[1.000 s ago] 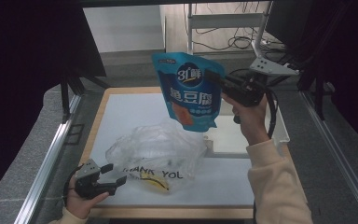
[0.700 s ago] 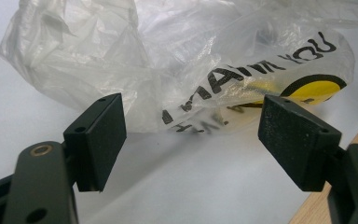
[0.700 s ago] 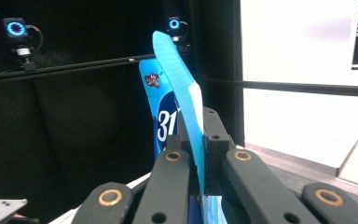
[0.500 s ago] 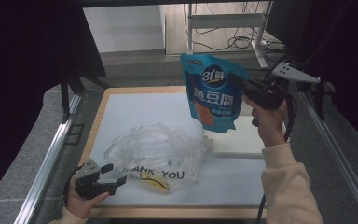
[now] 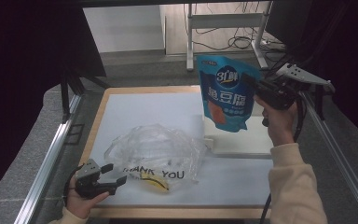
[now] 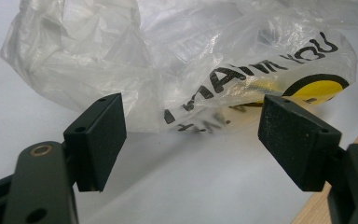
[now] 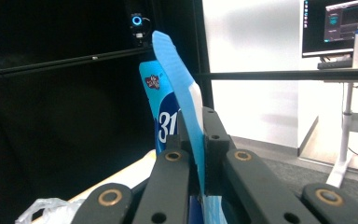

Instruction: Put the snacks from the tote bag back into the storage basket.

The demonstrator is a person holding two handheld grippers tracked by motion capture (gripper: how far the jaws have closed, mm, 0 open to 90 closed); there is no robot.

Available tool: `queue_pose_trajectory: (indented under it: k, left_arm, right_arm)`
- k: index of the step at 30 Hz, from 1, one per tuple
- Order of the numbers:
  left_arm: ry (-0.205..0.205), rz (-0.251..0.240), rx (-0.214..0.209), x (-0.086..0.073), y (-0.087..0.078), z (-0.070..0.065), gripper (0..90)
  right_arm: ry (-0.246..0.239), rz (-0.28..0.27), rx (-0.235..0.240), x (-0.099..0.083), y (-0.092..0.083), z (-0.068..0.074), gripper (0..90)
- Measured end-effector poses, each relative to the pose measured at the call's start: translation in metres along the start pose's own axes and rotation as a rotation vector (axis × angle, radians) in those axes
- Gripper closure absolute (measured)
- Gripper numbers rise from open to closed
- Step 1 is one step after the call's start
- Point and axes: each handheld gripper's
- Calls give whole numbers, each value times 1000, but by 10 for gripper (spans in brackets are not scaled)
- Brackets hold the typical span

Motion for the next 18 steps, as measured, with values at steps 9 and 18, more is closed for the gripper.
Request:
queue_pose_trajectory:
  k: [9,18]
  left_arm:
    - [0,1,3,0,0,0,233]
    - [1,1,11,0,0,0,234]
  right_arm:
    - [3,25,-17,-10,2,-12,889]
    - [17,70,-19,-26,9,-28,889]
Point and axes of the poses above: each handheld gripper's, and its own axes: y roughly forward along the jaws, x roughly out of its top, z roughly to its left, and after that the axes turned 12 degrees about -z, right-handed
